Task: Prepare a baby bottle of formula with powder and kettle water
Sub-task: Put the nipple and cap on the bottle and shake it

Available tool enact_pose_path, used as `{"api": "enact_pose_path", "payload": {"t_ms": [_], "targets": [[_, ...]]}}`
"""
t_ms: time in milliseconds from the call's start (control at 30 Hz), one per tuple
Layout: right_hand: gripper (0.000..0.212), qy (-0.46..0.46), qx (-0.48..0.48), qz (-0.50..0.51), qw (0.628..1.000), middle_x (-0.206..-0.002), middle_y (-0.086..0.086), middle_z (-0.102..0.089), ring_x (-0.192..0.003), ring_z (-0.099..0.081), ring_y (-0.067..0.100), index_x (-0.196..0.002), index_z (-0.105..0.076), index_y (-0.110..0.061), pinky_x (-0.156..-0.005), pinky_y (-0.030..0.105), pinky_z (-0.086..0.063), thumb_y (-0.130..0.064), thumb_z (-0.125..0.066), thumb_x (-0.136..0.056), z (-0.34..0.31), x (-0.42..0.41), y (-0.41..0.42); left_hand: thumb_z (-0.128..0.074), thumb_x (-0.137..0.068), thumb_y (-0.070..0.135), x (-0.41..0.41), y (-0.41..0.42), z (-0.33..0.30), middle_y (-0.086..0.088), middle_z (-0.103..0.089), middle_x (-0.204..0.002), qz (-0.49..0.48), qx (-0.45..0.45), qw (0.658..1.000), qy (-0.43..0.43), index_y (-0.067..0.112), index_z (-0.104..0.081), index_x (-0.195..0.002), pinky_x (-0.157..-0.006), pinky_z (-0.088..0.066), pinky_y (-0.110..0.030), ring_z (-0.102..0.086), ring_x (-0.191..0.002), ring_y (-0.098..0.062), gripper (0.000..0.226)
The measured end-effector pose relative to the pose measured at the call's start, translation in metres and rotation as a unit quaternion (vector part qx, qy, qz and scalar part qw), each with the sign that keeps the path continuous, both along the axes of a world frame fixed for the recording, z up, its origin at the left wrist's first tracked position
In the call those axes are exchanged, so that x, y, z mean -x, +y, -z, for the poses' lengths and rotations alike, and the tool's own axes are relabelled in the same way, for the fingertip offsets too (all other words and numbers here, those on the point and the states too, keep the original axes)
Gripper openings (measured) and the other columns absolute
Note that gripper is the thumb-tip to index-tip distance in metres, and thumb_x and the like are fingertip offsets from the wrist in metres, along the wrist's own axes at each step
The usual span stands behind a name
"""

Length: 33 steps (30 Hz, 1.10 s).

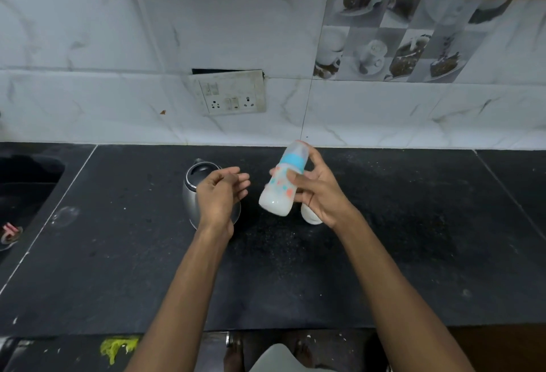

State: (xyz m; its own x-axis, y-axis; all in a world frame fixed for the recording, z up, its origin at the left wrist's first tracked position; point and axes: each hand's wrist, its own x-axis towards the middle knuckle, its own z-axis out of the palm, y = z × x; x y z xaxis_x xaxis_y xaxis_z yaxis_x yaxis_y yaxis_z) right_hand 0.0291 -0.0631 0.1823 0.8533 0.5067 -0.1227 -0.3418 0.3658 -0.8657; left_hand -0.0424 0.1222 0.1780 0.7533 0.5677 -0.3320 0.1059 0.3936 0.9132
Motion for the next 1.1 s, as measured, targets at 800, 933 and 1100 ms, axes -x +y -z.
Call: {"api": "enact_pose_path", "payload": {"t_ms": [800,933,1100], "targets": [[0.060,0.060,-0.054,0.151,0.985,-0.121,0.013,-0.071,-0.105,-0.075,0.029,-0.148,-0.041,-0.012,-0.086,0.050,-0.063,-0.015,-0.070,-0.095,0.005,-0.003,0.013,-0.056,-0.101,-0.002,-0.014,-0.004,-0.002,-0.012,-0.079,-0.093,0.014,-0.004,1.000,-0.002,0.007,-0.071,-0.104,-0.079,-0.062,-0.032,-0.074,-0.080,-0.019,0.017],[0.068,0.007,-0.005,0.098,0.995,-0.120,0.019,-0.072,-0.106,-0.074,0.034,-0.149,-0.038,-0.015,-0.087,0.056,-0.061,-0.013,-0.072,-0.090,0.001,-0.003,0.011,-0.055,-0.101,-0.002,-0.014,-0.002,-0.005,-0.012,-0.078,-0.092,0.018,-0.003,1.000,-0.004,0.006,-0.070,-0.103,-0.076,-0.061,-0.029,-0.074,-0.078,-0.017,0.018],[0.063,0.018,-0.003,0.135,0.991,-0.127,0.022,-0.067,-0.107,-0.074,0.034,-0.149,-0.038,-0.014,-0.082,0.051,-0.064,-0.014,-0.070,-0.095,0.003,-0.009,-0.001,-0.055,-0.102,-0.002,-0.012,0.003,-0.002,-0.013,-0.078,-0.094,0.017,-0.011,1.000,-0.002,0.005,-0.071,-0.106,-0.082,-0.062,-0.032,-0.075,-0.080,-0.017,0.018]]}}
